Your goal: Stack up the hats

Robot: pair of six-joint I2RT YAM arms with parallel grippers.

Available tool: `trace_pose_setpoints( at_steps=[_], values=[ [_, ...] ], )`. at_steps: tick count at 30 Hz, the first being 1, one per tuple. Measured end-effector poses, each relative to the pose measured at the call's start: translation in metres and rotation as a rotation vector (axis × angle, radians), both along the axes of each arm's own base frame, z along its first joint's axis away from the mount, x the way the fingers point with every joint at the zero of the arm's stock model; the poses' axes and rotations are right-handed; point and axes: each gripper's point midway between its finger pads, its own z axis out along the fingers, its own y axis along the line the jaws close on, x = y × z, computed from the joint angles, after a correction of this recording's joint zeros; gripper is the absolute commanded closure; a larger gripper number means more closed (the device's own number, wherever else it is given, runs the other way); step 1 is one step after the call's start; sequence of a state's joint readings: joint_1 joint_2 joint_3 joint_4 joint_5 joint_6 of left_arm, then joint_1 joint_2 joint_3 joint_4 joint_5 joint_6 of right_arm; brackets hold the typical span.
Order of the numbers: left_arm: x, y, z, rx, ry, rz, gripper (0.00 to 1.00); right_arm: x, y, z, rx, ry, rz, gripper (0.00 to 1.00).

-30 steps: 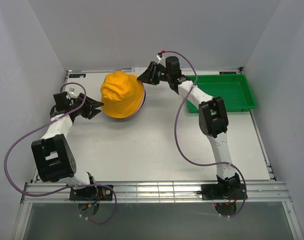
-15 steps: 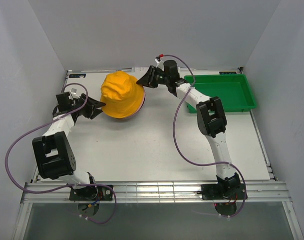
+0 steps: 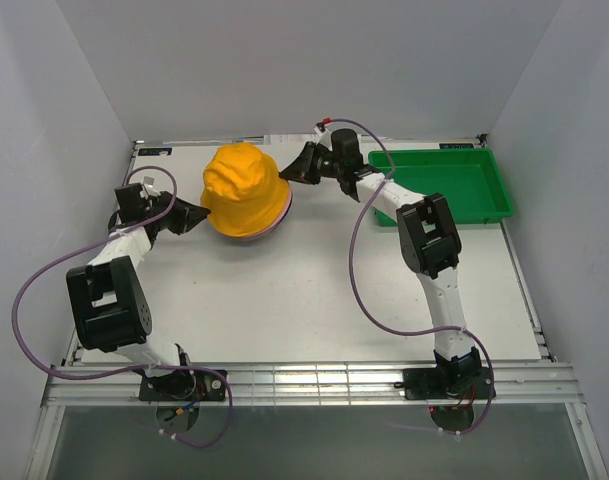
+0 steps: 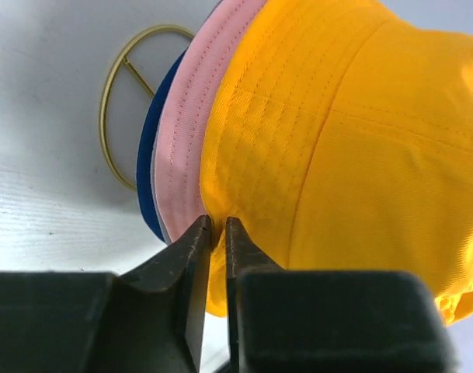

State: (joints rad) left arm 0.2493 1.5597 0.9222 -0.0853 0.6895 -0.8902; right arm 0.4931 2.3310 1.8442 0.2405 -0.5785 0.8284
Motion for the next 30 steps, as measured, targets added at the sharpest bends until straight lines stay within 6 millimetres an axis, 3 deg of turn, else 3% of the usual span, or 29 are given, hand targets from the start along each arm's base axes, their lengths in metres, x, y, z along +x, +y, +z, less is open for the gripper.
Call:
trace_pose_setpoints(
  at_steps=[4, 30],
  values=[
    [0.002, 0.001, -0.002, -0.004, 0.006, 0.011, 1.00, -0.004, -0.002, -0.001, -0.004, 0.006, -0.001, 0.92],
    [0.010, 0.004, -0.015, 0.013, 0.015, 0.015, 1.00, -0.014, -0.009, -0.010, -0.033, 0.017, 0.000, 0.92]
  ],
)
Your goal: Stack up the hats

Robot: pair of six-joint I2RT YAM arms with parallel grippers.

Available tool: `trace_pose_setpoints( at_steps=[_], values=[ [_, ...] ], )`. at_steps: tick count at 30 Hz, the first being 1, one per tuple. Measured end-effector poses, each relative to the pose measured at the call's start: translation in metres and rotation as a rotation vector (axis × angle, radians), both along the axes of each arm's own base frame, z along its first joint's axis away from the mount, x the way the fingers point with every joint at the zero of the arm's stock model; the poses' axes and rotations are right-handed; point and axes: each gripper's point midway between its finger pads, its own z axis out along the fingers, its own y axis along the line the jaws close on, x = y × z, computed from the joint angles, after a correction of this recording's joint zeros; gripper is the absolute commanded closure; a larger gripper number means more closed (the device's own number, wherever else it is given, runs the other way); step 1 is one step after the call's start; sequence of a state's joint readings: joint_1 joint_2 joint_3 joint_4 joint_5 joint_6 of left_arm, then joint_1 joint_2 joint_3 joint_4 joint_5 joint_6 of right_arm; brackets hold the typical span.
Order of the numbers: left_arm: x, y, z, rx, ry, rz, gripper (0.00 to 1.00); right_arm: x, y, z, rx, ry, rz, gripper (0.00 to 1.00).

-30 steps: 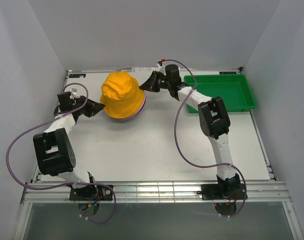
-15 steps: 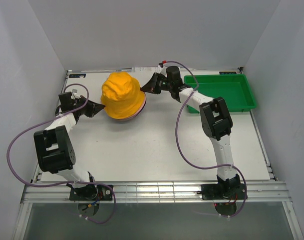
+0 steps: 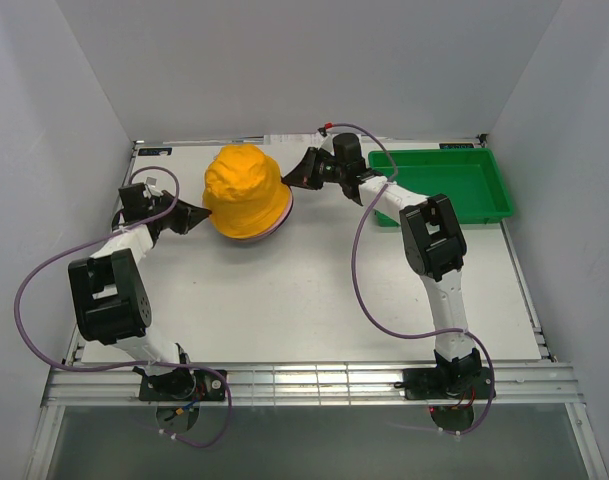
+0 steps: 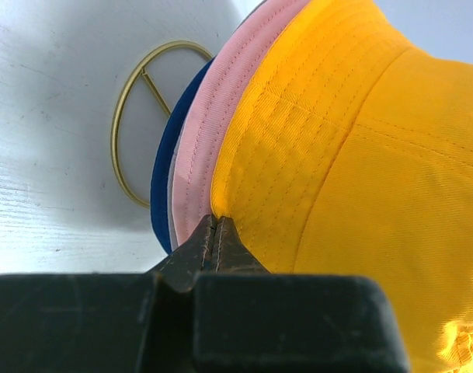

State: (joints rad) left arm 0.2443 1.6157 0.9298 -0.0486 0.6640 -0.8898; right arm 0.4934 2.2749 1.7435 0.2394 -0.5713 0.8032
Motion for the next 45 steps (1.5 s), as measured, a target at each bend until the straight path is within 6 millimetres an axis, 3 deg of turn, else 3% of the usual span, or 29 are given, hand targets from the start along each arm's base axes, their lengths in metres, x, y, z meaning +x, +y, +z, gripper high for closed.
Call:
trace_pose_setpoints(
  at_steps=[8, 10, 12, 16, 17, 21, 27, 29, 32, 34, 37, 38, 39, 45],
  values=[
    [0.003, 0.003, 0.005, 0.022, 0.000, -0.004, 1.00, -0.001, -0.001, -0.003, -0.009, 0.008, 0.003, 0.92],
    [0.005, 0.005, 0.008, 0.034, 0.000, -0.003, 0.96, -0.002, -0.001, -0.004, -0.013, 0.014, 0.003, 0.92],
    [0.007, 0.007, 0.013, 0.046, -0.003, -0.002, 0.93, -0.003, -0.002, -0.005, -0.017, 0.023, 0.003, 0.86],
    [0.014, 0.013, 0.028, 0.081, -0.022, -0.006, 0.78, -0.004, -0.005, -0.010, -0.037, 0.051, 0.000, 0.67],
    [0.016, 0.015, 0.033, 0.090, -0.031, -0.008, 0.70, -0.005, -0.006, -0.012, -0.043, 0.061, -0.002, 0.60],
    [0.020, 0.018, 0.047, 0.118, -0.052, -0.019, 0.55, -0.004, -0.013, -0.016, -0.060, 0.091, -0.011, 0.47],
    [0.019, 0.019, 0.049, 0.132, -0.048, -0.031, 0.49, -0.002, -0.026, -0.014, -0.078, 0.130, -0.040, 0.34],
    [0.017, 0.019, 0.051, 0.135, -0.047, -0.033, 0.48, -0.002, -0.031, -0.002, -0.077, 0.124, -0.054, 0.28],
    [0.017, 0.020, 0.062, 0.148, -0.061, -0.038, 0.46, -0.006, -0.043, 0.032, -0.062, 0.086, -0.074, 0.20],
    [0.018, 0.020, 0.077, 0.164, -0.094, -0.041, 0.46, -0.013, -0.057, 0.059, -0.050, 0.043, -0.089, 0.09],
    [0.016, 0.021, 0.105, 0.192, -0.159, -0.040, 0.45, -0.030, -0.080, 0.092, -0.040, -0.017, -0.116, 0.06],
    [0.014, 0.020, 0.115, 0.200, -0.182, -0.040, 0.45, -0.036, -0.088, 0.100, -0.039, -0.032, -0.123, 0.01],
    [0.011, 0.019, 0.124, 0.206, -0.204, -0.039, 0.45, -0.044, -0.098, 0.108, -0.041, -0.045, -0.138, 0.09],
    [-0.011, -0.001, 0.173, 0.212, -0.322, -0.067, 0.45, -0.086, -0.147, 0.138, -0.115, -0.162, -0.227, 0.11]
  ],
)
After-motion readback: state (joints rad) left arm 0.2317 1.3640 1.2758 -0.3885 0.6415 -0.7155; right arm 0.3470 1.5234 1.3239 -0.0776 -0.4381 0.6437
